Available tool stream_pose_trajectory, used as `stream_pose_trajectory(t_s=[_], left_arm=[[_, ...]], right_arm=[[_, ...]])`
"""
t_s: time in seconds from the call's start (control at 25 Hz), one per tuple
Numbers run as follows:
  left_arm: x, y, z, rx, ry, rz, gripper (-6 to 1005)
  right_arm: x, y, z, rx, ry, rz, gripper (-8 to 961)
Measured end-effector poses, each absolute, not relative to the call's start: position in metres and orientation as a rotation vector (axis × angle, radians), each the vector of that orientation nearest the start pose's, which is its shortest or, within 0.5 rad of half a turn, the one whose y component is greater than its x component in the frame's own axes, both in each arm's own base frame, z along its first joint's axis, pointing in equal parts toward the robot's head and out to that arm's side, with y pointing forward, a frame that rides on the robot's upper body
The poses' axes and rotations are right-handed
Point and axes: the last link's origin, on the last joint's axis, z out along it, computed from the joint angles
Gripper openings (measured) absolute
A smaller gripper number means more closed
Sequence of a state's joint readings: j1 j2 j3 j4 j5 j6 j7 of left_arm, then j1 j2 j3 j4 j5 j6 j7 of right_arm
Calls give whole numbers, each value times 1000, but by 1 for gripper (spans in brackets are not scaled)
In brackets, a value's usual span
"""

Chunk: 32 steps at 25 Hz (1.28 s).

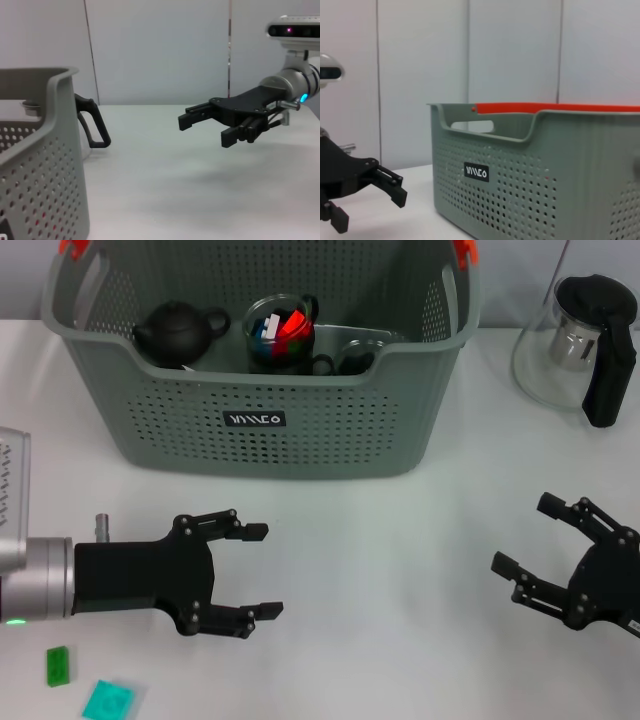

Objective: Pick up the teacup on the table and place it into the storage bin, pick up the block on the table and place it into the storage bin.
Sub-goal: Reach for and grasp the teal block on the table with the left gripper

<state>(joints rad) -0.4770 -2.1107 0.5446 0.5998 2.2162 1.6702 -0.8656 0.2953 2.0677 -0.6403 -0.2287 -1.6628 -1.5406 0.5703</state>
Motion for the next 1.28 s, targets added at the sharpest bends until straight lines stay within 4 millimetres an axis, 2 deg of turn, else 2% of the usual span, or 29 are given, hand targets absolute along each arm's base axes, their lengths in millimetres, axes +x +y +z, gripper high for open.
stream_pose_trajectory(t_s=[0.28, 0.52, 0.84, 1.04, 1.28], left_arm=[[-289, 278, -17, -2822, -132, -656, 867], [-286, 272, 2, -2709, -185, -846, 866], [-301, 255, 20, -2618, -410, -940, 865], [-306, 254, 32, -2507, -528, -1016, 865], [-301, 257, 28, -2476, -550, -1068, 864]], right_arm=[[322, 240, -39, -2386, 328, 846, 947], [326, 235, -39, -2397, 326, 832, 947], [327, 238, -34, -2396, 307, 820, 947], [327, 239, -34, -2389, 297, 809, 946], [326, 241, -31, -2386, 275, 808, 946]])
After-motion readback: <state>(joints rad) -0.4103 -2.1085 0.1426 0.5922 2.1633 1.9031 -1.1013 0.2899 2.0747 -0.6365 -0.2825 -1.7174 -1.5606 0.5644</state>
